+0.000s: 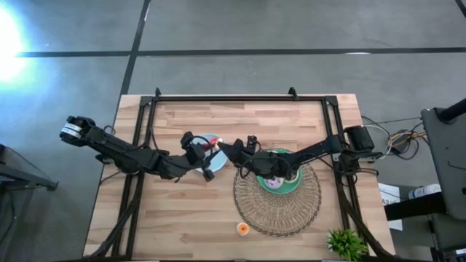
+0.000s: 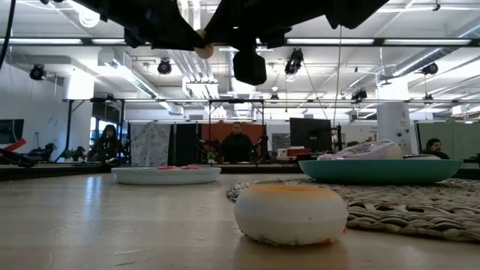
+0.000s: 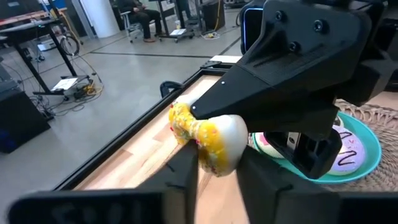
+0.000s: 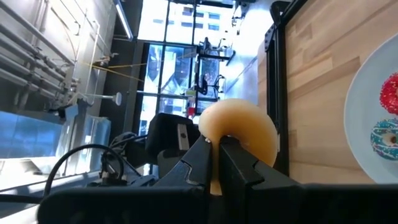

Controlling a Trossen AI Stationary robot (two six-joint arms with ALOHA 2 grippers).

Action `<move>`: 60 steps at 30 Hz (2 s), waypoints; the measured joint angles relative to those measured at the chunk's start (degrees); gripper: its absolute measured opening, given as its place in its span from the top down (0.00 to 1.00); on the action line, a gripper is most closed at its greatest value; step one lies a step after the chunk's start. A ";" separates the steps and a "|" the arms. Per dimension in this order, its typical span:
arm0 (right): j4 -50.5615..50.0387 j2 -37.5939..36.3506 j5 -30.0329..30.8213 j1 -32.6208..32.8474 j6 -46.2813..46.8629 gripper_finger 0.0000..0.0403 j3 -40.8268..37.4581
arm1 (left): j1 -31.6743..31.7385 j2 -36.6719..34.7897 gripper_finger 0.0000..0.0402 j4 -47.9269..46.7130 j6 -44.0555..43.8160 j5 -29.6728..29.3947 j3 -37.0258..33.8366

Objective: Pick & Place donuts
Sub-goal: Put the small yellow donut onto the blue plate

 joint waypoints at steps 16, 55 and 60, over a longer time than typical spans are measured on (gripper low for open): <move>-6.77 -2.31 -8.66 0.07 -6.03 0.53 -2.98 | 0.31 -0.20 1.00 -10.53 3.62 -4.83 -0.09; -46.48 -27.37 -7.34 1.55 -18.25 0.46 -2.89 | 11.87 22.25 0.80 -30.74 17.63 28.19 9.37; -46.50 -27.41 -7.77 1.55 -19.09 0.46 -2.89 | 11.89 21.69 0.75 -33.94 17.56 28.48 11.34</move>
